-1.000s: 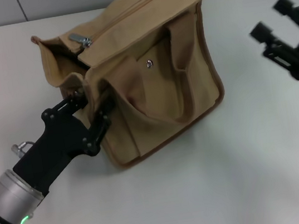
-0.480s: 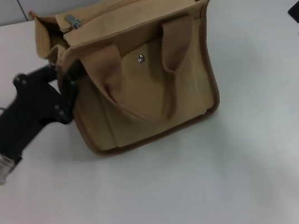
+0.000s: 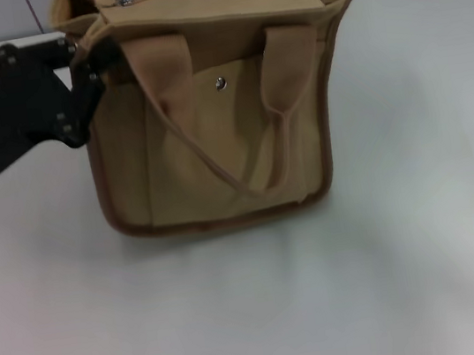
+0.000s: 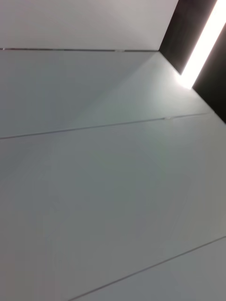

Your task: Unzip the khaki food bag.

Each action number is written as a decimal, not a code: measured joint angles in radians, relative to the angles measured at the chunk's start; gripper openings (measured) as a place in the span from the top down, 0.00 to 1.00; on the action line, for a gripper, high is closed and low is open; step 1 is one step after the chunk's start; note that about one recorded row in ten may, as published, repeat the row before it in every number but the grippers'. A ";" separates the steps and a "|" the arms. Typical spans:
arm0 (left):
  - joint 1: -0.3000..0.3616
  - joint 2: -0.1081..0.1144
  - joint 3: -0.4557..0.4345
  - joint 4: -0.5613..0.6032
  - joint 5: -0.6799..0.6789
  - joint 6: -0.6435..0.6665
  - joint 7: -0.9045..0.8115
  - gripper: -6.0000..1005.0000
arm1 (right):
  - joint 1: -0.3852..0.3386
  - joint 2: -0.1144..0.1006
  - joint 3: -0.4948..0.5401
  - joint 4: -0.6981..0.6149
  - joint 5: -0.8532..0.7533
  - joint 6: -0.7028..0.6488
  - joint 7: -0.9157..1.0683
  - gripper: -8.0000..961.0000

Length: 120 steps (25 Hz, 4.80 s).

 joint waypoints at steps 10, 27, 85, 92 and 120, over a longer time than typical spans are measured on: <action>0.002 0.005 0.163 0.351 -0.040 0.027 -0.168 0.95 | 0.080 0.006 0.004 0.071 0.088 -0.002 -0.300 0.22; -0.004 0.001 0.229 0.442 -0.058 0.014 -0.215 0.93 | 0.248 0.008 -0.233 0.196 0.091 0.127 -0.454 0.24; -0.002 0.001 0.352 0.441 -0.106 -0.049 -0.180 0.86 | 0.346 0.011 -0.227 0.422 0.073 0.349 -0.748 0.96; 0.007 0.001 0.353 0.437 -0.144 -0.070 -0.170 0.85 | 0.230 0.003 -0.184 0.408 0.069 0.314 -0.764 0.99; 0.089 0.003 0.347 0.064 -0.334 -0.091 0.021 0.81 | -0.109 0.002 -0.092 0.229 0.082 0.150 -0.559 0.82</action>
